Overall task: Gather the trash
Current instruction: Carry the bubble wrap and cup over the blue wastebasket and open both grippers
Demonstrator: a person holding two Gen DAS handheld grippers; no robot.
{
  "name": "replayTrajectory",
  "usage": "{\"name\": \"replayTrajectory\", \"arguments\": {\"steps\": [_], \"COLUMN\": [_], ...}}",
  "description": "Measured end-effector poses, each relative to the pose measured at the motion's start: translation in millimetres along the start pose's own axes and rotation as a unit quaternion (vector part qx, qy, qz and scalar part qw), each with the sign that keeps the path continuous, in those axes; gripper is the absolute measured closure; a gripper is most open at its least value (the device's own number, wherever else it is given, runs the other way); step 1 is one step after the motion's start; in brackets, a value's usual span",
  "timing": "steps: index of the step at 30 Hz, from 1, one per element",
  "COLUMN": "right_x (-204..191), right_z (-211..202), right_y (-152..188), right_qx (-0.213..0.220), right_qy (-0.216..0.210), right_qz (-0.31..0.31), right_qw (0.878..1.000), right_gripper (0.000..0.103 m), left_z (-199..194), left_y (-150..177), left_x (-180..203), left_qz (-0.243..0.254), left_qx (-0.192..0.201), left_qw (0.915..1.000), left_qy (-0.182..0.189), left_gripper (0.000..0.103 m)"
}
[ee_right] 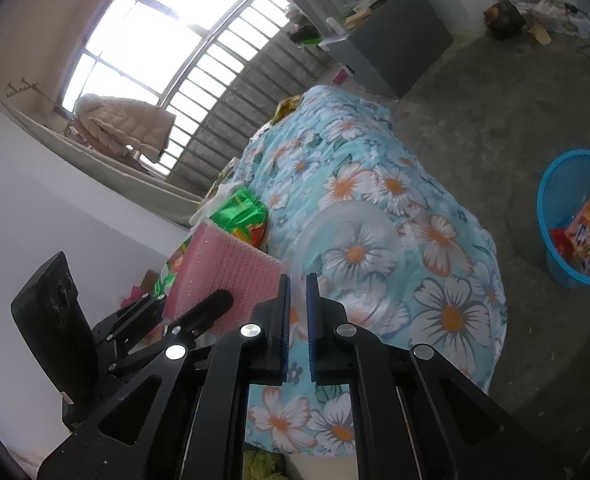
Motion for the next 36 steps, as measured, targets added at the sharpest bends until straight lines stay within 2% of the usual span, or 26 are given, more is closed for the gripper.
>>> {"name": "replayTrajectory", "arguments": {"steps": [12,21,26,29,33,36], "right_x": [2.4,15.5,44.3,72.8,109.5,137.2], "right_z": [-11.6,-45.0,-88.9,-116.3,-140.8,-149.7], "right_y": [-3.1,-11.3,-21.3,-23.5,-22.7,-19.3], "right_qx": [0.021,0.061,0.117,0.15,0.182,0.197], "right_qy": [-0.006,-0.011,0.015,0.026,0.042,0.054], "right_qz": [0.002,0.02,0.051,0.087,0.131,0.163], "right_qw": [1.0,0.998,0.992,0.985,0.974,0.965], "right_gripper": [0.1,0.1,0.1,0.1,0.1,0.1], "left_z": [-6.8,-18.8,-21.7,-15.7,12.3,35.8], "left_y": [-4.7,-30.6,-60.2,-81.7,-113.6,-131.0], "left_x": [3.8,23.3,49.3,68.2,100.2,125.5], "left_qz": [0.007,0.032,0.057,0.069,0.077,0.087], "left_qx": [0.013,0.042,0.062,0.064,0.034,0.01], "left_qw": [0.9999,0.9986,0.9961,0.994,0.9901,0.9868], "left_qy": [-0.006,-0.001,0.026,0.055,0.112,0.137], "left_gripper": [0.075,0.075,0.076,0.075,0.076,0.076]}}
Point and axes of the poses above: each gripper's, at about its wrist camera, not at the fingertips, and z roughly the way its jaws point, x to its right, y to its underside, the point moved 8 cm from there along z, roughly the way its jaws point, and after that the axes turned 11 degrees about -x, right-handed, at the moved point
